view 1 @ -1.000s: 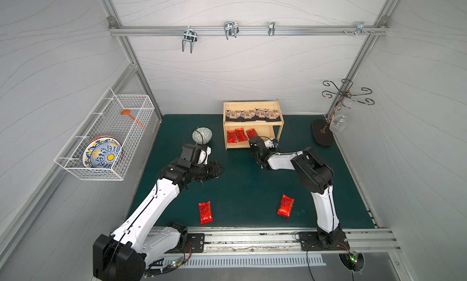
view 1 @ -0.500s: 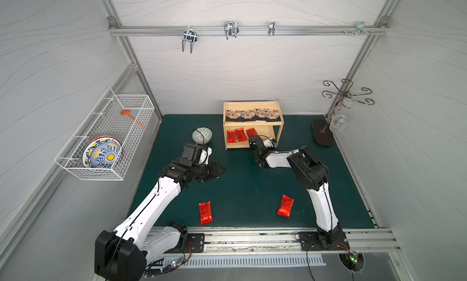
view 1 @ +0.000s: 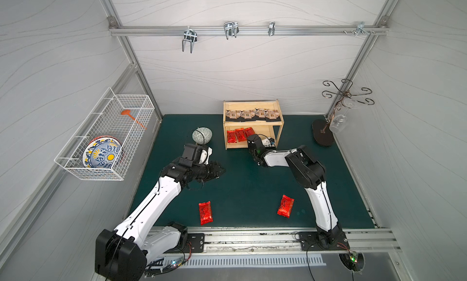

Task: Place the tea bags on the shelf by color
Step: Place the tea bag on the shelf.

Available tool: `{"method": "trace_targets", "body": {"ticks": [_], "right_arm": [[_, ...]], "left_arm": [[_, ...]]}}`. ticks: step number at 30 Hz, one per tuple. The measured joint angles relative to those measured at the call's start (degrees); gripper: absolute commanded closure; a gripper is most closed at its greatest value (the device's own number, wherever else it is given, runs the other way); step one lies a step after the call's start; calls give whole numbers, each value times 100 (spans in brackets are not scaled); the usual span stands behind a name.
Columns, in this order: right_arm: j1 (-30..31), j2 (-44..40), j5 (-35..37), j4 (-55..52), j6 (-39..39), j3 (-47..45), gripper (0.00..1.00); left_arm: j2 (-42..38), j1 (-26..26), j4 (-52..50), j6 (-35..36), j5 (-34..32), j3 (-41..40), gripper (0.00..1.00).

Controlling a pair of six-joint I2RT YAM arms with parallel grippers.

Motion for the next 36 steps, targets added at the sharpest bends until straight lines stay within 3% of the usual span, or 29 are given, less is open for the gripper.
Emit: {"method": "trace_targets", "body": {"ticks": [3, 8, 12, 21, 25, 30, 36], "right_arm": [[4, 42, -52, -9, 33, 2, 81], [4, 46, -74, 138, 72, 2, 58], [26, -162, -120, 238, -37, -267, 49], [286, -1499, -461, 170, -986, -1880, 38], [380, -1980, -800, 205, -1718, -2404, 40], [398, -2610, -1784, 28, -2994, -2905, 44], [516, -3027, -4063, -503, -4365, -2664, 48]], "left_arm": [[0, 0, 0, 0, 0, 0, 46], [-2, 0, 0, 0, 0, 0, 46], [-7, 2, -2, 0, -2, 0, 46], [-46, 17, -70, -2, -308, 0, 44], [-44, 107, -179, -57, -592, -4, 42], [-39, 422, -586, -293, -1036, -96, 40], [-15, 625, -1475, -837, -1766, -267, 38]]}}
